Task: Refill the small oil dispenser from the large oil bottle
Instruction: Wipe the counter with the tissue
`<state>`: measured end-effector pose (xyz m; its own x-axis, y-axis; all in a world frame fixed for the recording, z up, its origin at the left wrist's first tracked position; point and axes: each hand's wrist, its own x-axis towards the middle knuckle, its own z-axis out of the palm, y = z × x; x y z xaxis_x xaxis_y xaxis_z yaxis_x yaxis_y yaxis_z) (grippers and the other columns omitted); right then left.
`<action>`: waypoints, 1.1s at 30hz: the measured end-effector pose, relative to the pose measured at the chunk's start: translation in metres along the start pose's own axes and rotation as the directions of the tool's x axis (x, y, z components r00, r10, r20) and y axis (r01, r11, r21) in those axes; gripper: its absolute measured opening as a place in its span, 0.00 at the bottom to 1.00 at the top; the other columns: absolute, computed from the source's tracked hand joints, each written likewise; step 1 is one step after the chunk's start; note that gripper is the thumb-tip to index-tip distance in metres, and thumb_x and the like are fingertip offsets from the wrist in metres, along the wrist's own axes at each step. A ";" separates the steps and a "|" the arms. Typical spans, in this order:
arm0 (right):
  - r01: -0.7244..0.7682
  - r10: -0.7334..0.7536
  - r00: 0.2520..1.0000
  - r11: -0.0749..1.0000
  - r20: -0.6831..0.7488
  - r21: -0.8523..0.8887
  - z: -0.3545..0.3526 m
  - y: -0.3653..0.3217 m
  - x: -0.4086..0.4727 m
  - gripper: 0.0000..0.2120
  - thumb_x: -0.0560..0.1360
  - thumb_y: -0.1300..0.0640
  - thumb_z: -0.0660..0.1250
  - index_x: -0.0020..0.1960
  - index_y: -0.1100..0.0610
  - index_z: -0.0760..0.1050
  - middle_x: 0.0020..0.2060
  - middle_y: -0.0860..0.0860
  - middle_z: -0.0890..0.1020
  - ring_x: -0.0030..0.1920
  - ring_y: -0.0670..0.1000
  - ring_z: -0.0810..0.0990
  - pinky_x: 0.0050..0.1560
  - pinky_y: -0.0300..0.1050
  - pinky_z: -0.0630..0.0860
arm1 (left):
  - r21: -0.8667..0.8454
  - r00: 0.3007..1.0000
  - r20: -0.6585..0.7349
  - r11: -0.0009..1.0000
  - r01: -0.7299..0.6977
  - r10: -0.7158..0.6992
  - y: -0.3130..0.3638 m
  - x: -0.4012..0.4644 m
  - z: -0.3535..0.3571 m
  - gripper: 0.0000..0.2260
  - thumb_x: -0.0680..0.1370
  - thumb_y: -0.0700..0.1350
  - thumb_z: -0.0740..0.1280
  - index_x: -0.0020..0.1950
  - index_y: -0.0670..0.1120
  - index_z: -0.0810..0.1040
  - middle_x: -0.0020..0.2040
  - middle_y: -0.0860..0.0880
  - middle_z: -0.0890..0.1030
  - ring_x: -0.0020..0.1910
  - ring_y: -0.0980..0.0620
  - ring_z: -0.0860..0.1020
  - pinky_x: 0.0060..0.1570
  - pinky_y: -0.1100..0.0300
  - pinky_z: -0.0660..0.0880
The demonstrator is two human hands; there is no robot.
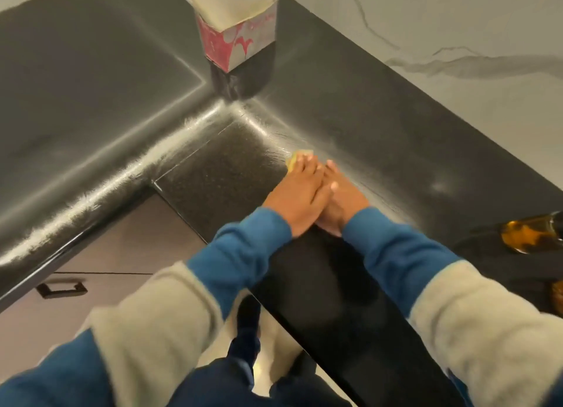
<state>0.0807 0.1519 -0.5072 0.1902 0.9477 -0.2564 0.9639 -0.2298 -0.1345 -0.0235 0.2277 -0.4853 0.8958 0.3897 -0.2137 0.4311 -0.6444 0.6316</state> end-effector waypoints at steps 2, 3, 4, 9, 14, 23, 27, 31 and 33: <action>-0.085 0.088 0.996 0.989 0.020 -0.120 -0.004 0.012 0.005 0.33 0.82 0.45 0.51 0.81 0.54 0.41 0.81 0.54 0.46 0.80 0.53 0.43 0.79 0.54 0.40 | -0.024 1.000 0.002 1.000 0.009 -0.008 0.010 0.027 0.002 0.26 0.86 0.53 0.51 0.80 0.40 0.59 0.82 0.41 0.52 0.81 0.46 0.46 0.78 0.53 0.47; -0.114 0.122 0.992 0.980 0.036 -0.163 -0.006 0.010 0.002 0.33 0.82 0.45 0.50 0.81 0.56 0.40 0.80 0.56 0.45 0.80 0.55 0.43 0.78 0.54 0.39 | -0.015 1.000 -0.002 1.000 0.020 -0.020 0.013 0.033 0.006 0.26 0.86 0.54 0.51 0.79 0.41 0.60 0.82 0.42 0.53 0.81 0.47 0.46 0.78 0.51 0.49; -0.126 0.140 0.989 0.972 0.054 -0.199 -0.007 0.004 -0.001 0.34 0.82 0.46 0.50 0.80 0.57 0.39 0.80 0.57 0.45 0.80 0.57 0.43 0.78 0.54 0.40 | 0.003 1.000 -0.003 1.000 0.031 -0.031 0.015 0.033 0.010 0.26 0.85 0.55 0.51 0.79 0.41 0.62 0.82 0.42 0.54 0.81 0.47 0.47 0.78 0.50 0.51; -0.054 0.053 0.999 0.988 -0.012 -0.145 0.030 -0.045 -0.060 0.35 0.79 0.46 0.59 0.80 0.60 0.51 0.79 0.61 0.55 0.79 0.61 0.52 0.78 0.59 0.47 | 0.073 1.000 -0.024 0.997 -0.009 0.011 0.027 -0.056 0.034 0.31 0.83 0.58 0.46 0.79 0.38 0.61 0.80 0.37 0.56 0.81 0.42 0.48 0.80 0.50 0.47; 0.203 -0.210 0.971 0.977 0.110 0.069 0.054 -0.080 -0.154 0.35 0.80 0.42 0.49 0.81 0.55 0.41 0.80 0.55 0.43 0.80 0.55 0.38 0.79 0.55 0.39 | 0.117 1.000 0.021 0.993 -0.001 -0.002 0.035 -0.180 0.074 0.33 0.84 0.61 0.45 0.76 0.37 0.65 0.79 0.39 0.58 0.79 0.39 0.56 0.75 0.54 0.55; 0.164 -0.162 0.985 0.986 0.055 -0.021 0.040 0.014 -0.148 0.35 0.79 0.47 0.57 0.81 0.52 0.47 0.81 0.51 0.49 0.80 0.50 0.42 0.79 0.53 0.43 | -0.024 0.997 0.066 0.999 -0.042 0.044 0.064 -0.107 0.092 0.33 0.83 0.61 0.47 0.79 0.38 0.57 0.81 0.41 0.49 0.81 0.47 0.42 0.79 0.57 0.42; -0.070 0.070 0.998 0.996 0.003 0.055 0.023 0.043 -0.123 0.31 0.81 0.47 0.53 0.81 0.51 0.46 0.80 0.51 0.52 0.80 0.50 0.47 0.79 0.54 0.47 | -0.078 0.999 0.039 0.997 0.030 -0.027 0.094 -0.035 0.074 0.24 0.86 0.52 0.52 0.80 0.44 0.60 0.82 0.44 0.52 0.81 0.47 0.50 0.77 0.50 0.54; -0.243 0.245 0.969 0.968 -0.023 0.067 0.030 0.025 -0.118 0.32 0.78 0.44 0.46 0.78 0.58 0.56 0.77 0.59 0.60 0.77 0.59 0.56 0.77 0.57 0.55 | -0.048 0.995 0.020 0.994 0.099 -0.098 0.111 -0.027 0.075 0.25 0.86 0.55 0.51 0.81 0.46 0.58 0.82 0.45 0.55 0.77 0.42 0.62 0.73 0.50 0.60; -0.242 0.243 0.969 0.969 0.029 -0.050 0.042 0.004 -0.132 0.37 0.75 0.43 0.38 0.80 0.60 0.48 0.78 0.62 0.53 0.78 0.63 0.50 0.77 0.60 0.51 | -0.027 0.997 0.017 0.997 0.072 -0.072 0.108 -0.051 0.083 0.25 0.86 0.54 0.51 0.81 0.46 0.58 0.82 0.45 0.55 0.78 0.43 0.61 0.73 0.52 0.59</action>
<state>0.0515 0.0167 -0.5141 0.4136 0.8564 -0.3092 0.8974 -0.4408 -0.0206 -0.0137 0.0837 -0.4679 0.8643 0.4237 -0.2710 0.4914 -0.5963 0.6348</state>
